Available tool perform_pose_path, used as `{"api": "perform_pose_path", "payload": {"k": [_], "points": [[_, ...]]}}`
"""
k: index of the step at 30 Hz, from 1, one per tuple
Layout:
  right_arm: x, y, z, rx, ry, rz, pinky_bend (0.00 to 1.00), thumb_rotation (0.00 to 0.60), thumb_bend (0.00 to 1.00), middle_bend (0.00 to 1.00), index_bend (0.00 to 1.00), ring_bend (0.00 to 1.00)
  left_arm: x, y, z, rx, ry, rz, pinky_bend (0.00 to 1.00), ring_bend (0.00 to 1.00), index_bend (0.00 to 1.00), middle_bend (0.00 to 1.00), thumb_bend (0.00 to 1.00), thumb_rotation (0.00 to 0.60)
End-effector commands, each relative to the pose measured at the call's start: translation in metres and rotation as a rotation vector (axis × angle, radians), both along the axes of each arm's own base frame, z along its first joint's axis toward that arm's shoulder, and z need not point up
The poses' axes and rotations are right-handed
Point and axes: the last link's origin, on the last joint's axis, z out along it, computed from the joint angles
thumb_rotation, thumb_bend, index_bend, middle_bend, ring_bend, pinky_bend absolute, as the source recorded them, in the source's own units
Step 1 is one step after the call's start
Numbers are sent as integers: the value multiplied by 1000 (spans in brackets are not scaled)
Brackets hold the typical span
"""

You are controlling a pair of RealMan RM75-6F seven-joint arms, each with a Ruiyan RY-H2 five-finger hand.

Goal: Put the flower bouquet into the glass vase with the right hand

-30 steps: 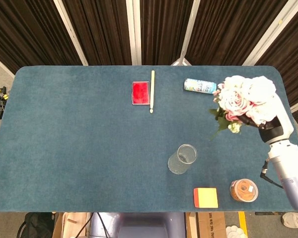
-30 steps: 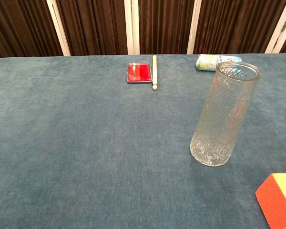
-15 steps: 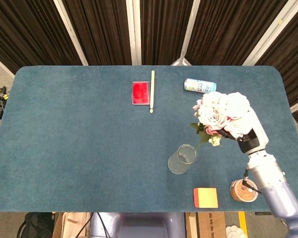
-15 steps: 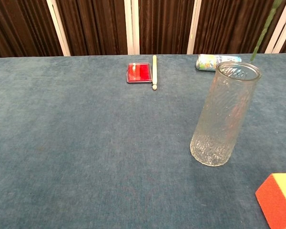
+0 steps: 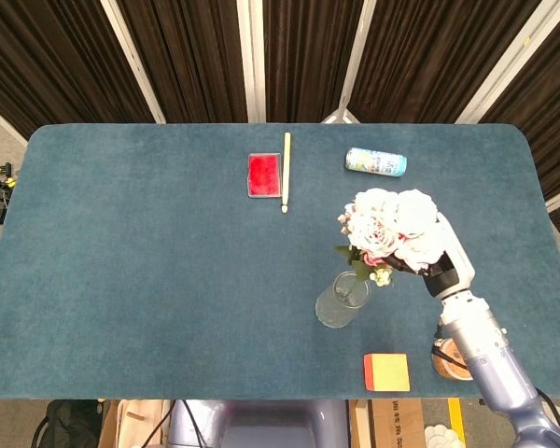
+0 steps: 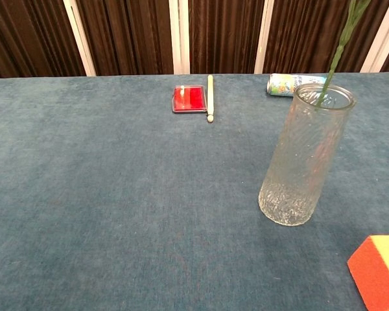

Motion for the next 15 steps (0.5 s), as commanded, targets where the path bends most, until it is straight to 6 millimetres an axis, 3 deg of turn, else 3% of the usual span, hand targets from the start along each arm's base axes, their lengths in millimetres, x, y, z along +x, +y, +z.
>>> {"api": "perform_pose_path", "payload": {"k": [1, 15], "points": [[-2, -1, -7, 5, 13, 2, 188, 600, 471, 491, 649, 514, 0, 0, 0, 1, 0, 1, 61, 0, 139, 0, 344, 600], [-14, 4, -43, 73, 39, 31, 188, 600, 470, 491, 649, 513, -1, -3, 1, 5, 2, 5, 61, 0, 139, 0, 345, 600]]}}
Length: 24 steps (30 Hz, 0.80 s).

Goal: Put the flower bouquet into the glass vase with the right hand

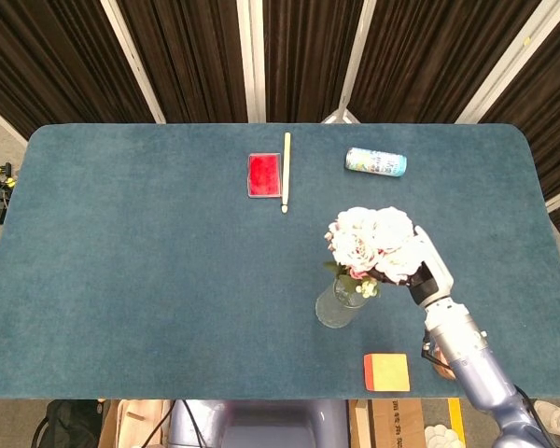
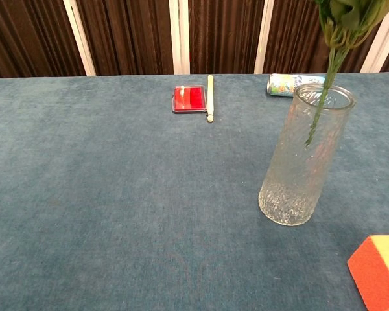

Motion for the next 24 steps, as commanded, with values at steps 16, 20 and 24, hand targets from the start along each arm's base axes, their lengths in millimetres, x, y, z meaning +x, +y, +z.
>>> {"api": "perform_pose_path", "payload": {"k": [16, 20, 24], "points": [[-12, -1, -49, 92, 56, 45, 128, 600, 471, 441, 619, 335, -2, -1, 1, 1, 5, 5, 61, 0, 139, 0, 344, 600], [-14, 0, -53, 118, 87, 86, 28, 600, 400, 292, 411, 186, -2, 0, 1, 1, 9, 6, 61, 0, 139, 0, 344, 600], [-15, 0, -54, 141, 123, 134, 0, 600, 253, 162, 228, 82, -2, 0, 1, 0, 10, 5, 61, 0, 139, 0, 345, 600]]}}
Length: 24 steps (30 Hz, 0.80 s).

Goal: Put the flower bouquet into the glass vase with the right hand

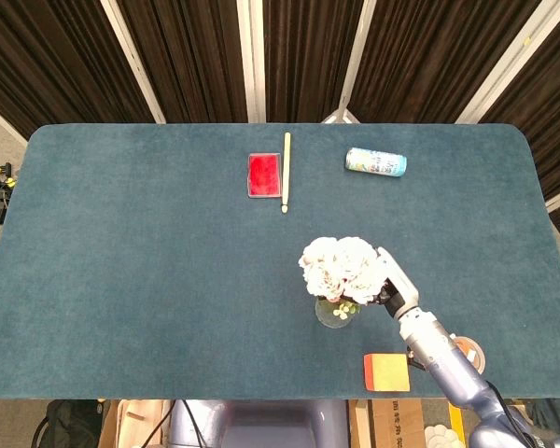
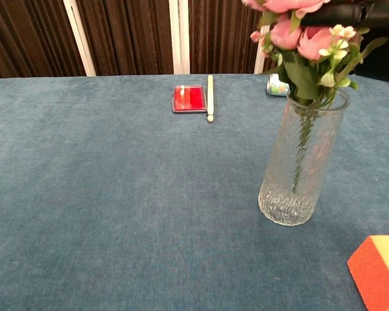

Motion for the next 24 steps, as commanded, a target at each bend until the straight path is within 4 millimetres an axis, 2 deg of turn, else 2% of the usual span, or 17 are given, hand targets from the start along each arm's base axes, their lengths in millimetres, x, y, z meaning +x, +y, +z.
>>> {"api": "perform_pose_path", "payload": {"k": [1, 7, 12, 16, 19, 24], "points": [[-3, -2, 0, 27, 23, 38, 0, 600, 224, 136, 206, 65, 0, 0, 0, 1, 0, -1, 61, 0, 139, 0, 345, 600], [-10, -5, 11, -11, 59, 77, 0, 600, 148, 55, 122, 6, 0, 0, 0, 4, -1, -1, 60, 0, 139, 0, 345, 600], [-18, -4, 23, -41, 120, 85, 0, 600, 88, 11, 46, 0, 1, 0, -1, 0, 1, -3, 60, 0, 139, 0, 345, 600], [-25, 0, 34, -61, 185, 95, 0, 600, 79, 1, 14, 0, 1, -1, -1, -3, 1, -5, 60, 0, 139, 0, 344, 600], [-34, 6, 45, -87, 233, 102, 0, 600, 77, 0, 5, 0, 1, -1, -2, -7, -1, -5, 60, 0, 139, 0, 344, 600], [-63, 18, 75, -161, 343, 88, 0, 600, 69, 0, 2, 0, 2, -2, -1, -8, -19, -18, 61, 0, 139, 0, 345, 600]]}}
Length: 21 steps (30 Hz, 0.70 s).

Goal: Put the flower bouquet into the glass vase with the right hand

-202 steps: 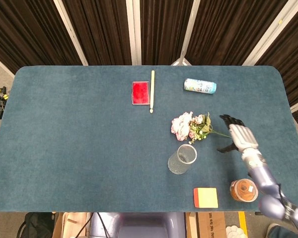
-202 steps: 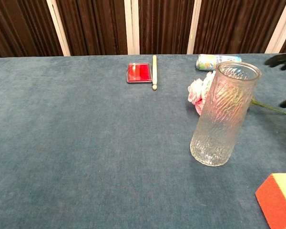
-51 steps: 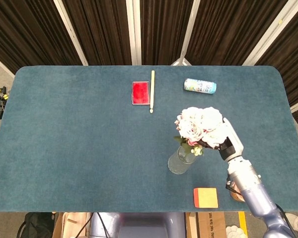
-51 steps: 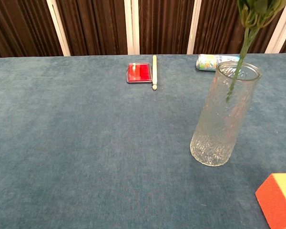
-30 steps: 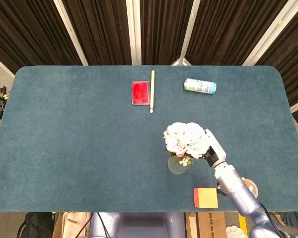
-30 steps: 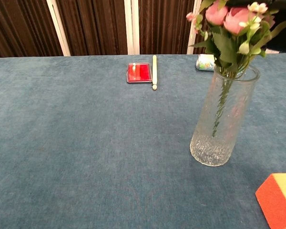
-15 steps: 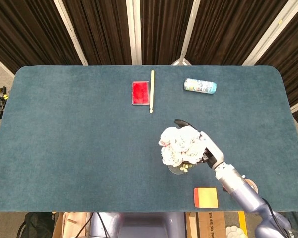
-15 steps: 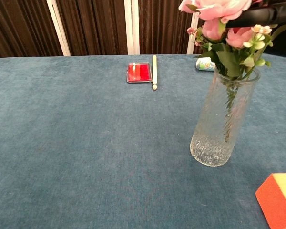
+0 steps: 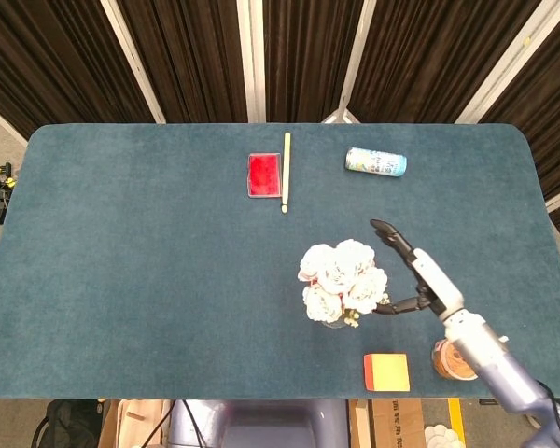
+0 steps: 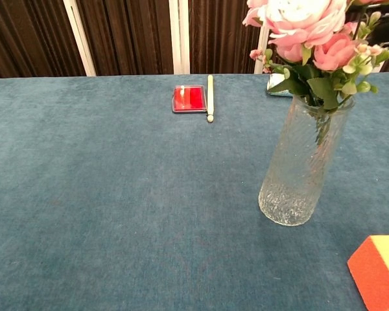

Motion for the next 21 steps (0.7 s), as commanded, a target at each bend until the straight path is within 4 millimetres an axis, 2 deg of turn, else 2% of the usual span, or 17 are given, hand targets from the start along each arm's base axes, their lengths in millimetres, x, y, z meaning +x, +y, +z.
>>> {"api": "perform_pose_path", "payload": {"k": [1, 5, 8, 11, 12, 15, 21], "points": [[-25, 11, 25, -55, 85, -14, 0, 600, 69, 0, 2, 0, 0, -1, 1, -2, -3, -4, 60, 0, 139, 0, 345, 600], [-54, 18, 65, -139, 83, -68, 0, 600, 68, 14, 53, 6, -1, -1, 1, -2, -12, -2, 61, 0, 139, 0, 344, 600], [-78, 24, 97, -291, 49, -137, 0, 600, 68, 87, 141, 60, -1, -1, 2, 3, -15, 2, 61, 0, 139, 0, 344, 600], [-103, 31, 116, -511, 239, -209, 0, 600, 68, 106, 150, 88, 0, -1, 1, -2, -13, 2, 61, 0, 138, 0, 344, 600], [-108, 34, 117, -570, 325, -223, 0, 600, 68, 106, 150, 88, 0, -1, 0, -4, -12, 1, 61, 0, 139, 0, 345, 600], [-111, 47, 101, -699, 602, -206, 0, 600, 68, 106, 150, 89, 1, -1, -1, -8, -6, 2, 60, 0, 139, 0, 344, 600], [-106, 82, 64, -697, 835, -10, 0, 600, 68, 106, 150, 89, 2, -2, -2, -9, -2, 3, 61, 0, 139, 0, 344, 600]]}}
